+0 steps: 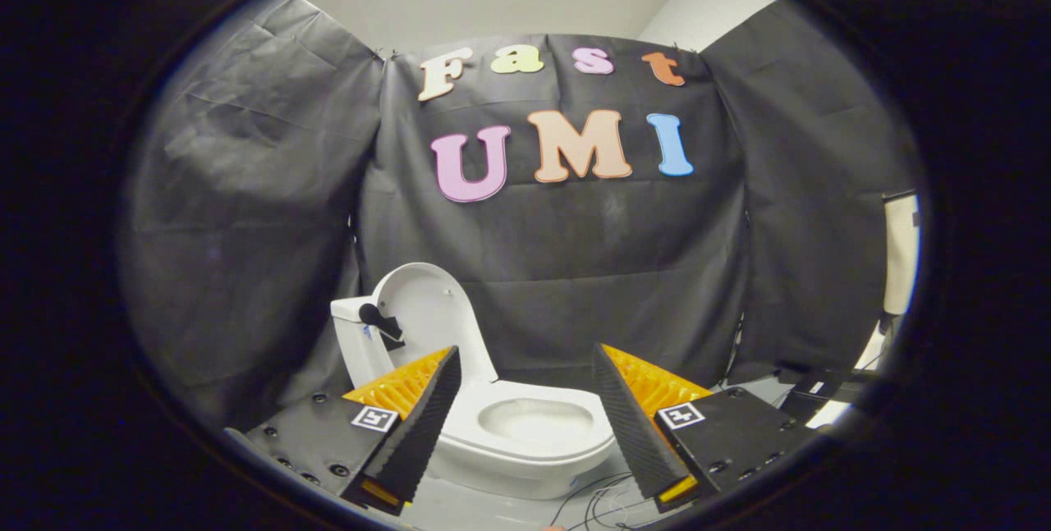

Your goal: Open the toilet lid.

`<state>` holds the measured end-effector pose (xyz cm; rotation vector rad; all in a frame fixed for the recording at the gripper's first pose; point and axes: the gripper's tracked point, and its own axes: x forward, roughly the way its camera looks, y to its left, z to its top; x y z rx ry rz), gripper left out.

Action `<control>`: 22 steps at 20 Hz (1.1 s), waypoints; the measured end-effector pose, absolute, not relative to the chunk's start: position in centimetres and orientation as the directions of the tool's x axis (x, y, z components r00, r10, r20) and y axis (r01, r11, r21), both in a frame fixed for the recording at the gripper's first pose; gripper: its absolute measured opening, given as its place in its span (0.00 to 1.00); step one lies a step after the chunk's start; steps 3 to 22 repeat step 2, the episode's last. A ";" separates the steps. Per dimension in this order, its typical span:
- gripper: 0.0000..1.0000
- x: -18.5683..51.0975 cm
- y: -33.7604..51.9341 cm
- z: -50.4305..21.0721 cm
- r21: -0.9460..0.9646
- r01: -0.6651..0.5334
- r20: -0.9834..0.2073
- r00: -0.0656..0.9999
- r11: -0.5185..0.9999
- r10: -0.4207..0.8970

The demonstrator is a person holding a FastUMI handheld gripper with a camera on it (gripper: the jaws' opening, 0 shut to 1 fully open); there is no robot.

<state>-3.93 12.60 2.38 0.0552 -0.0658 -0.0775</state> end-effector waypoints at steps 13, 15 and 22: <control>0.99 -3.7 12.9 2.1 0.056 0.074 0.056 0.995 0.996 -0.077; 0.99 -3.7 12.9 2.1 0.056 0.074 0.056 0.995 0.996 -0.077; 0.99 -3.7 12.9 2.1 0.056 0.074 0.056 0.995 0.996 -0.077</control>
